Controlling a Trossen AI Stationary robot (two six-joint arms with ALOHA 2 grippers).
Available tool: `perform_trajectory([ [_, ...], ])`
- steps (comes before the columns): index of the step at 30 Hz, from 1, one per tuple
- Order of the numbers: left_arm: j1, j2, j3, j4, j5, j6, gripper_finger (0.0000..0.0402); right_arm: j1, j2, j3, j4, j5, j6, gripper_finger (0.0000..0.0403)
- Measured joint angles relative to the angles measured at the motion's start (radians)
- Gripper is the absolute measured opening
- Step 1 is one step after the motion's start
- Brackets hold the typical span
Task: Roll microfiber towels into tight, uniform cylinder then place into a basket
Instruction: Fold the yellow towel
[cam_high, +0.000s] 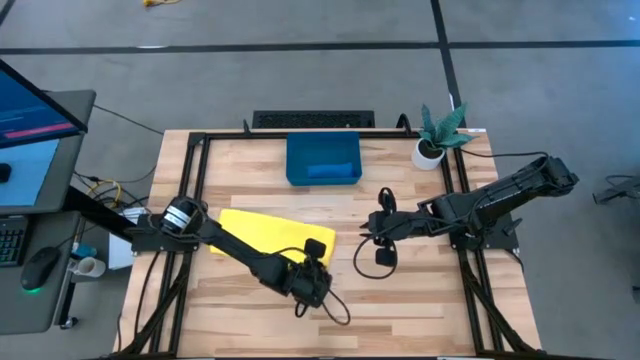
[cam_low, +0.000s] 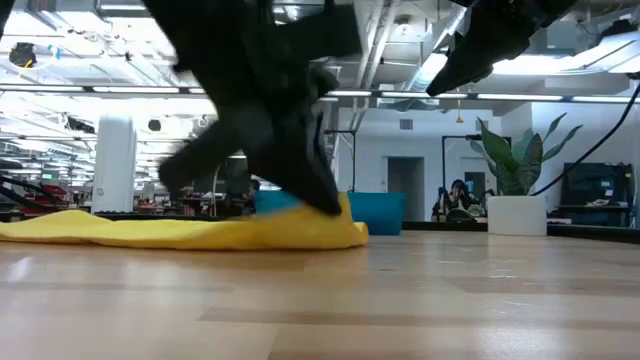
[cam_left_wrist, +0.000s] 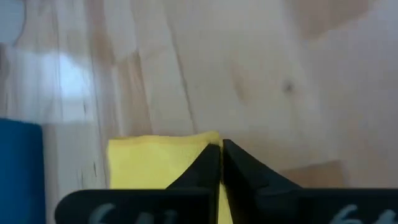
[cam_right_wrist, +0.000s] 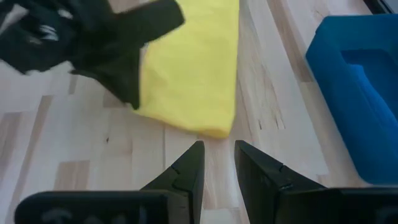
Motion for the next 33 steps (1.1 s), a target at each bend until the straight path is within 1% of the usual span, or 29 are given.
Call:
perform_trajectory([
  [4, -0.038, 0.001, 0.077, -0.134, -0.006, -0.029, 0.0001, 0.014, 0.007, 0.0, 0.042, 0.0, -0.001, 0.0111],
  [9, -0.083, 0.001, 0.141, -0.28, -0.12, -0.1, 0.0001, 0.074, 0.061, -0.018, 0.073, 0.001, -0.005, 0.0111],
  [11, -0.092, 0.001, 0.164, -0.325, -0.145, -0.132, 0.0, 0.099, 0.096, -0.024, 0.073, 0.0, -0.032, 0.0111],
  [14, -0.102, 0.001, 0.178, -0.372, -0.163, -0.162, 0.0, 0.136, 0.165, -0.024, 0.131, 0.003, -0.11, 0.0111],
  [16, -0.106, 0.001, 0.181, -0.378, -0.167, -0.163, 0.0, 0.152, 0.205, -0.024, 0.192, 0.005, -0.171, 0.0111],
  [20, -0.107, 0.001, 0.181, -0.391, -0.167, -0.171, 0.0, 0.149, 0.265, -0.022, 0.319, 0.012, -0.271, 0.0111],
  [22, -0.107, 0.001, 0.181, -0.403, -0.167, -0.179, 0.0, 0.141, 0.292, -0.022, 0.346, 0.012, -0.298, 0.0111],
  [28, -0.108, 0.001, 0.181, -0.427, -0.157, -0.199, 0.0, 0.103, 0.379, -0.022, 0.412, 0.012, -0.316, 0.0113],
  [33, -0.113, 0.0, 0.181, -0.428, -0.157, -0.199, 0.0, 0.075, 0.424, -0.021, 0.441, 0.012, -0.315, 0.0136],
])
